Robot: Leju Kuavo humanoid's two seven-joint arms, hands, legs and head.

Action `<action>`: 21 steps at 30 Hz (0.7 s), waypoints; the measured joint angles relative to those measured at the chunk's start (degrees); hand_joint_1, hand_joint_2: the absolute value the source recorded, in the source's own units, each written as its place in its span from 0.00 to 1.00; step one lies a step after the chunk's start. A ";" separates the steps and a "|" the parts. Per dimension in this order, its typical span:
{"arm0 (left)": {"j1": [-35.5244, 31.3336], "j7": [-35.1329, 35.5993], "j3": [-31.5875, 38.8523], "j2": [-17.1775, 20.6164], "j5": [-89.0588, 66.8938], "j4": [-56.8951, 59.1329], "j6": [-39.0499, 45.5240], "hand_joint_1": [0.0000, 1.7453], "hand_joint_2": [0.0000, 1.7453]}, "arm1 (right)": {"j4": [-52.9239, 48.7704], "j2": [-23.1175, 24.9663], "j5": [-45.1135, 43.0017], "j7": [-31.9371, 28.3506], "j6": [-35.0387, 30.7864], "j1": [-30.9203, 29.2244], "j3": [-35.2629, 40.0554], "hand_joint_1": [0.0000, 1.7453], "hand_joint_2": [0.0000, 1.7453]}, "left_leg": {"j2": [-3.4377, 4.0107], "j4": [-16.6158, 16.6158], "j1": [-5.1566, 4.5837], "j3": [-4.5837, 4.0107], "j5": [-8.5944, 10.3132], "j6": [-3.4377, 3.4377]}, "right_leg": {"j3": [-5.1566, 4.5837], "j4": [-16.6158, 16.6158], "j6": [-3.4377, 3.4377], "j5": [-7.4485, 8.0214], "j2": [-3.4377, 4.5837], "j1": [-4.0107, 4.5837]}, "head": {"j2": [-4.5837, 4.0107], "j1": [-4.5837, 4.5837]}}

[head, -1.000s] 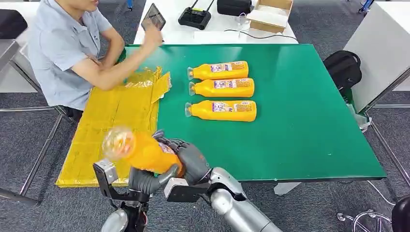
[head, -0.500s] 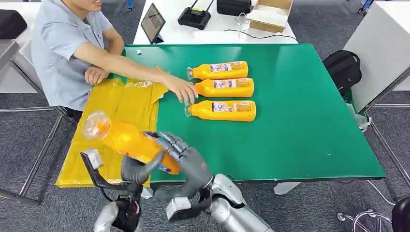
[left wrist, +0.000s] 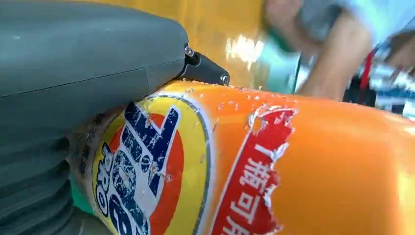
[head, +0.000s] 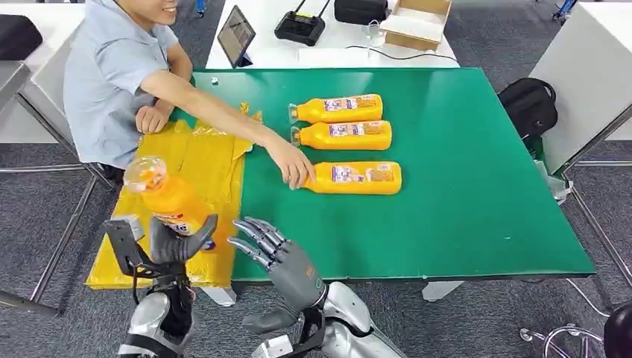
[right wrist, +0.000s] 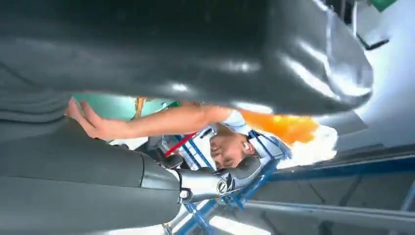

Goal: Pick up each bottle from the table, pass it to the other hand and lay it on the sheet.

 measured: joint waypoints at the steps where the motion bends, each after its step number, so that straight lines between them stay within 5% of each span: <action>1: -0.99 1.14 0.42 0.49 -4.89 1.20 1.20 1.00 1.00 | -0.25 0.00 -0.53 -0.04 0.13 0.23 -0.07 0.00 0.00 | 0.00 0.00 0.00 0.01 0.02 0.00 | 0.00 0.00 0.00 0.00 0.00 0.00 | 0.00 0.00; 8: -10.27 12.25 1.00 5.36 -32.04 13.03 0.28 1.00 1.00 | -2.21 0.17 -2.39 -1.14 2.76 1.93 -1.84 0.00 0.00 | 0.02 0.00 -0.01 0.00 0.07 -0.01 | 0.00 0.02 0.00 0.04 0.01 -0.02 | 0.00 0.00; 21: -11.81 14.68 0.79 5.79 -35.38 15.26 -0.83 1.00 1.00 | -2.34 0.20 -2.48 -1.18 3.26 2.08 -2.10 0.00 0.00 | 0.01 0.00 -0.01 0.00 0.08 -0.01 | -0.01 0.02 0.00 0.04 0.00 -0.02 | 0.00 0.02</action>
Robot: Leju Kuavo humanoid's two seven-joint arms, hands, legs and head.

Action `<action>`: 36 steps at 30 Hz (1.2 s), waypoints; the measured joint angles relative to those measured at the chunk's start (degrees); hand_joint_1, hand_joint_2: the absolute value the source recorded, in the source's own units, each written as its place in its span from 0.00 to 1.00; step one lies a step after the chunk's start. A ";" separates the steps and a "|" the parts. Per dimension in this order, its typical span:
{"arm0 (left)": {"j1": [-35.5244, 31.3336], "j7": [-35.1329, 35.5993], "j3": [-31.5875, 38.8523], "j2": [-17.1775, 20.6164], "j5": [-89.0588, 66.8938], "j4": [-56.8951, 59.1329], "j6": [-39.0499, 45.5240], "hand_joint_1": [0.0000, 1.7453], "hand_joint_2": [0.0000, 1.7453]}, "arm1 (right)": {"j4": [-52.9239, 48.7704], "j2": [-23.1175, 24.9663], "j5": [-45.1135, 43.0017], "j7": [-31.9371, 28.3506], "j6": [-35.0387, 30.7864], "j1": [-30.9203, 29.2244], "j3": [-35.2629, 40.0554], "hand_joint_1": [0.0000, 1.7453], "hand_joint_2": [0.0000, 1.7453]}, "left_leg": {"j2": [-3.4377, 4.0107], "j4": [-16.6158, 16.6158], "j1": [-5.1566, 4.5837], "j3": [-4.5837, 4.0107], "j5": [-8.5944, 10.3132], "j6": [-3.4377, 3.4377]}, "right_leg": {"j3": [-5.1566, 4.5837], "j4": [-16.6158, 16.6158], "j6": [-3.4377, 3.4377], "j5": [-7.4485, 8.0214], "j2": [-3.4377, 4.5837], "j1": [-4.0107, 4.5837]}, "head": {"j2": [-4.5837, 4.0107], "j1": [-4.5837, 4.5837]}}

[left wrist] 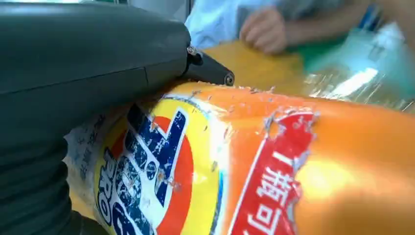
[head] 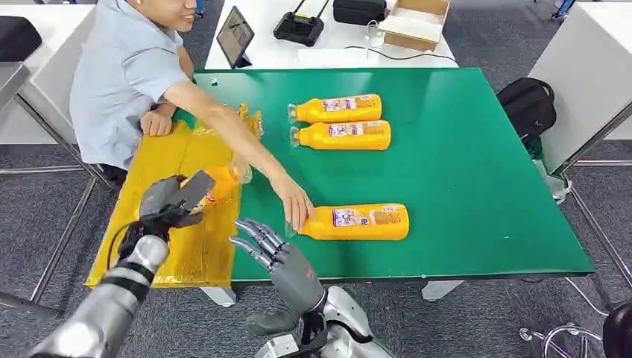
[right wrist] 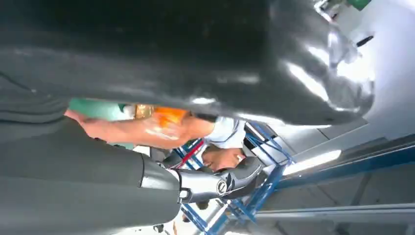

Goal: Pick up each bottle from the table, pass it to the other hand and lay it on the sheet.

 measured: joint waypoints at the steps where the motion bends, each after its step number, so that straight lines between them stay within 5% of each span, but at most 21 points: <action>1: -4.18 3.71 -0.48 1.29 -6.11 5.32 -2.83 1.00 1.00 | -0.13 0.29 -0.07 -0.13 1.16 0.17 -0.09 0.00 0.00 | -0.02 0.00 0.00 0.00 0.01 -0.01 | 0.02 0.00 0.00 0.00 -0.01 0.00 | 0.00 0.00; 5: -17.78 10.31 -2.32 4.22 -16.37 23.71 -12.53 1.00 1.00 | -0.31 1.38 -1.05 -0.28 3.28 0.98 -0.46 0.00 0.00 | 0.12 0.00 0.01 0.12 0.07 -0.11 | 0.00 0.12 -0.16 0.10 0.11 0.02 | 0.00 -0.02; 6: -20.35 11.71 -3.50 4.86 -19.61 27.76 -16.52 0.66 1.00 | -0.31 1.40 -1.68 -0.31 3.87 1.07 -0.61 0.00 0.00 | 0.05 0.00 0.02 0.11 0.10 -0.14 | 0.02 0.14 -0.16 0.10 0.09 0.03 | 0.00 0.00; 7: -24.60 12.32 -6.26 5.84 -22.77 33.22 -25.56 0.05 1.00 | -0.31 1.42 -3.43 -0.31 4.40 1.11 -0.64 0.00 0.00 | 0.10 0.00 0.02 0.12 0.10 -0.14 | 0.03 0.16 -0.17 0.11 0.11 0.02 | 0.00 -0.02; 8: -25.38 12.34 -6.84 6.19 -22.92 34.46 -26.52 0.02 1.00 | -0.31 1.42 -3.69 -0.31 4.40 1.11 -0.64 0.00 0.00 | 0.09 0.00 0.02 0.13 0.10 -0.15 | 0.03 0.16 -0.17 0.11 0.10 0.02 | 0.00 -0.02; 21: -27.56 6.62 -7.72 8.64 -20.78 38.33 -34.17 0.00 1.00 | 0.31 1.25 -7.36 -0.31 3.98 1.07 0.13 0.00 0.00 | 0.07 -0.01 0.02 0.13 0.11 -0.16 | 0.01 0.23 -0.17 0.11 0.10 0.02 | 0.00 -0.02; 27: -27.23 -10.42 -6.25 9.93 -10.18 37.30 -47.81 0.00 1.00 | 0.39 0.13 -11.52 -0.31 2.25 1.03 2.34 0.00 0.00 | -0.04 0.00 0.00 0.16 0.12 -0.17 | 0.08 0.23 -0.17 0.09 0.01 0.00 | 0.00 0.00; 36: -22.41 -14.41 -8.07 9.53 -8.01 29.60 -39.89 0.00 1.00 | 0.57 -1.42 -11.98 -0.31 0.77 1.01 4.52 0.00 0.00 | -0.04 0.00 -0.01 0.10 0.13 -0.15 | 0.01 0.22 -0.17 0.10 0.02 0.00 | 0.00 0.00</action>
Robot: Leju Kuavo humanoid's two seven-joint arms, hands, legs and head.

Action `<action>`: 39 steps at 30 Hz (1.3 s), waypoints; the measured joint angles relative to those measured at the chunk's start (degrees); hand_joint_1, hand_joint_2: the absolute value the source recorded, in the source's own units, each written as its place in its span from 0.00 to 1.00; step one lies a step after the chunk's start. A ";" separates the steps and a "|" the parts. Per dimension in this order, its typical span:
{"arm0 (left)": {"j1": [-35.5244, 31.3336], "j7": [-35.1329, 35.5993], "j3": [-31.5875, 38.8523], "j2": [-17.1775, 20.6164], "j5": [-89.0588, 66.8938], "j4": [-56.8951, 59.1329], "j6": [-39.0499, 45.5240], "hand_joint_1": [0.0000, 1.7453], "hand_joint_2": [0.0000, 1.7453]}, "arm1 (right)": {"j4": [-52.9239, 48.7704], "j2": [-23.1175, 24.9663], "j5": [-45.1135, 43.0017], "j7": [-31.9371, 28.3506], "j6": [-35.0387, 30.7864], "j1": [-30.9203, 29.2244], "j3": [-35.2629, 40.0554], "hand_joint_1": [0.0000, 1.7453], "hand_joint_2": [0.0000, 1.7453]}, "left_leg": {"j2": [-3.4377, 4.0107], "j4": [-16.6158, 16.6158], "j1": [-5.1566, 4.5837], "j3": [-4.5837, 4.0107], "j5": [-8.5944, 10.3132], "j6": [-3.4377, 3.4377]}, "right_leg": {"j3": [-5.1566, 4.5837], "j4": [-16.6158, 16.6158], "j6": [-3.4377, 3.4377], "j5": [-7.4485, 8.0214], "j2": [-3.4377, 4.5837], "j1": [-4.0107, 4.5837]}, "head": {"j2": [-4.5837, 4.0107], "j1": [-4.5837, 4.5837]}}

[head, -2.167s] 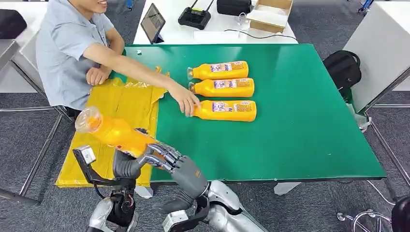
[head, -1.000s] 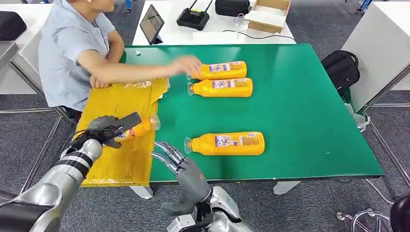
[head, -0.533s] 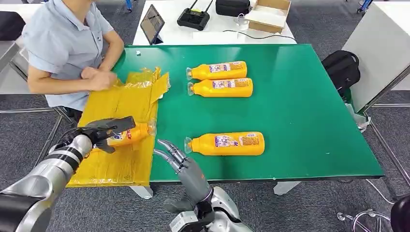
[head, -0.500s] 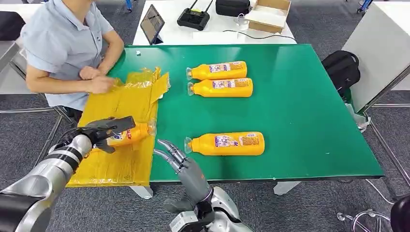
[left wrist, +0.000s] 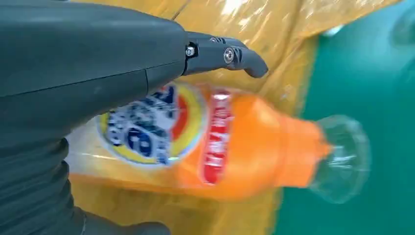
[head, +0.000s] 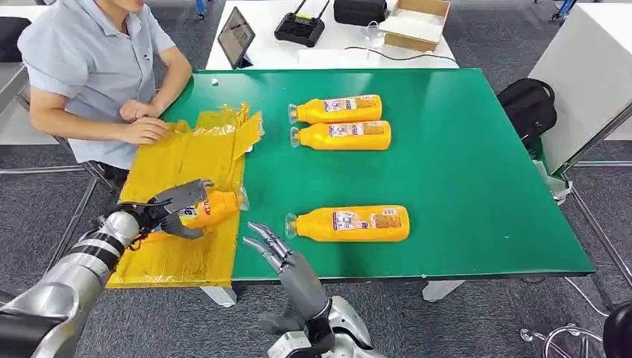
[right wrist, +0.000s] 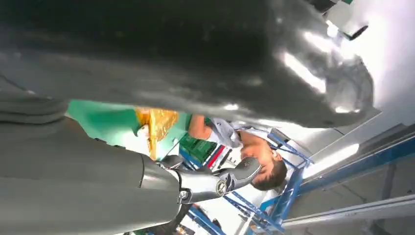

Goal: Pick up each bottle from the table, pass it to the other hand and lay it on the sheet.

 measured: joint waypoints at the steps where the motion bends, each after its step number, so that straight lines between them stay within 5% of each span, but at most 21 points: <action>1: 1.29 -0.37 -0.24 -0.09 0.83 -2.25 3.22 0.00 1.00 | 0.00 -0.15 0.35 0.00 -0.13 0.04 0.00 0.00 0.00 | 0.02 0.00 0.00 0.01 0.00 0.00 | -0.01 0.00 0.00 0.00 0.00 0.00 | 0.00 0.00; 12: 20.51 -2.05 -0.11 -0.30 7.75 -36.56 23.63 0.00 1.00 | 0.00 -1.27 3.60 0.00 0.00 1.83 -0.72 0.00 0.00 | 0.06 0.00 0.00 -0.20 -0.05 -0.02 | -0.23 -0.03 -0.01 -0.03 0.02 0.00 | 0.00 0.00; 13: 22.25 -2.67 0.33 -0.68 8.64 -39.17 25.07 0.00 1.00 | 0.00 -1.40 4.68 -0.02 -0.37 1.99 -0.99 0.00 1.00 | 0.06 0.00 0.00 -0.21 -0.05 -0.02 | -0.23 -0.04 -0.02 -0.04 0.02 0.00 | 0.00 -0.02; 18: 31.75 -6.32 5.33 -3.67 21.05 -56.01 29.70 0.00 1.00 | -0.32 -2.79 18.48 1.74 -7.75 2.61 -6.94 0.00 1.00 | 0.08 0.00 -0.02 -0.21 -0.07 -0.01 | -0.21 -0.08 -0.01 -0.03 0.02 -0.01 | 0.00 0.00; 24: 42.02 -6.89 9.69 -5.14 25.37 -69.02 25.41 0.00 1.00 | -1.68 -7.92 35.79 16.34 -4.70 2.72 -18.45 0.00 1.00 | 0.05 0.00 -0.04 -0.21 -0.07 0.01 | -0.18 -0.11 0.00 -0.02 0.00 -0.03 | 0.00 -0.02; 32: 48.36 -8.04 12.24 -7.02 24.10 -75.97 26.04 0.00 1.00 | -1.69 -12.63 42.64 22.86 -1.93 1.93 -25.57 0.00 1.00 | 0.03 0.00 -0.03 -0.23 -0.07 0.01 | -0.19 -0.09 0.01 -0.02 0.00 -0.01 | 0.00 -0.04; 39: 49.11 -8.68 11.76 -8.94 24.26 -77.17 25.65 0.00 1.00 | 6.50 -14.86 46.60 23.69 3.43 -6.68 -27.89 0.00 1.00 | 0.04 0.01 -0.05 -0.24 0.01 0.10 | -0.19 -0.11 0.13 0.10 0.01 -0.03 | 0.00 -0.02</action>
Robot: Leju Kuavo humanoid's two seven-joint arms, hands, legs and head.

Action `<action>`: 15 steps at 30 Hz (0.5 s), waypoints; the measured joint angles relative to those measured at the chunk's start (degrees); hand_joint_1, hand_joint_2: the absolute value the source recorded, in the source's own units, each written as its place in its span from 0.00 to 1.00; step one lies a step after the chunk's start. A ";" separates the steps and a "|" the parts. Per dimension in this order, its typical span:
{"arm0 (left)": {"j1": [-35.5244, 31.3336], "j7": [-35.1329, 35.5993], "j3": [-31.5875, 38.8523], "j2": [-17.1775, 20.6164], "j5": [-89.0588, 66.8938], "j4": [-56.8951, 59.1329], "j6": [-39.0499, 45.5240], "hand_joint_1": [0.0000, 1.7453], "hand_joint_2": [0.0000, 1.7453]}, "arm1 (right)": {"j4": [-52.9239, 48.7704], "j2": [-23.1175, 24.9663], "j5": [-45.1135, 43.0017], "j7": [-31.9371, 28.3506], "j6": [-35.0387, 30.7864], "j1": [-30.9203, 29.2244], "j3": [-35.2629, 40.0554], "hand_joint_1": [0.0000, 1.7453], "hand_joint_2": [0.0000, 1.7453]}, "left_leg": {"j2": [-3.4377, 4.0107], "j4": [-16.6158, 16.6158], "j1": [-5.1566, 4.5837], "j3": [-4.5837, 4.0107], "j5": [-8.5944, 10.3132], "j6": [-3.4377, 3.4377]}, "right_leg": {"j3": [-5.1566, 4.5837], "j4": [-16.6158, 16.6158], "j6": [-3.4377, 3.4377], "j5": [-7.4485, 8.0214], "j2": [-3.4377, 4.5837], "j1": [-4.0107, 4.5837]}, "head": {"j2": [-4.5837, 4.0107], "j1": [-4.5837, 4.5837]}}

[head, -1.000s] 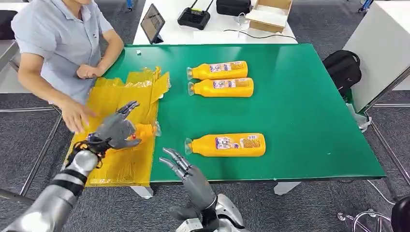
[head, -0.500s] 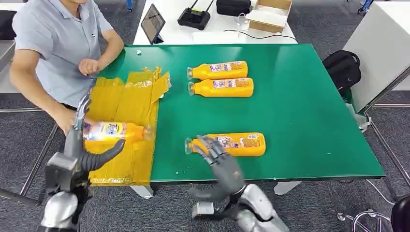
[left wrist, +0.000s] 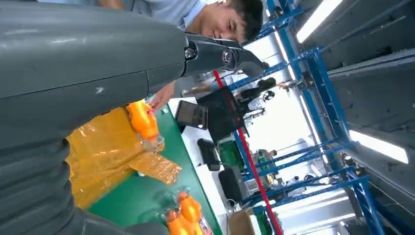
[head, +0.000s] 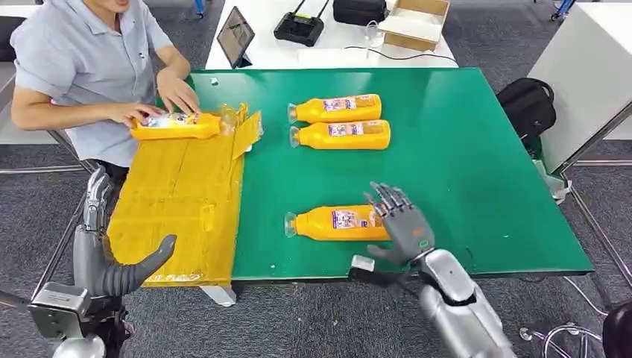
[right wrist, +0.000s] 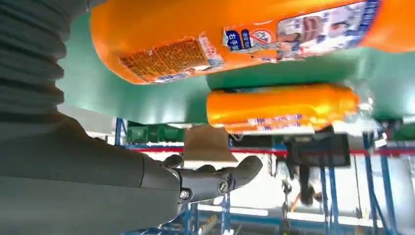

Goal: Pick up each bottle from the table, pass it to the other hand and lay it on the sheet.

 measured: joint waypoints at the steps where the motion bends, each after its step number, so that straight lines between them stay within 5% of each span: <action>1: -0.21 0.04 -0.42 -0.20 0.26 0.09 -0.48 0.00 1.00 | 1.97 0.26 0.22 0.18 0.73 -1.45 0.07 0.00 1.00 | 0.00 0.00 0.00 0.00 0.04 0.02 | 0.00 0.00 0.01 0.01 -0.01 0.00 | 0.00 -0.02; 15: -4.07 0.72 -4.85 -1.55 -0.68 2.99 0.37 0.00 1.00 | 24.33 5.59 4.96 6.10 2.38 -13.18 3.01 0.00 1.00 | 0.00 0.00 0.01 0.00 0.06 0.01 | 0.01 0.01 0.02 0.02 -0.01 0.01 | 0.00 0.00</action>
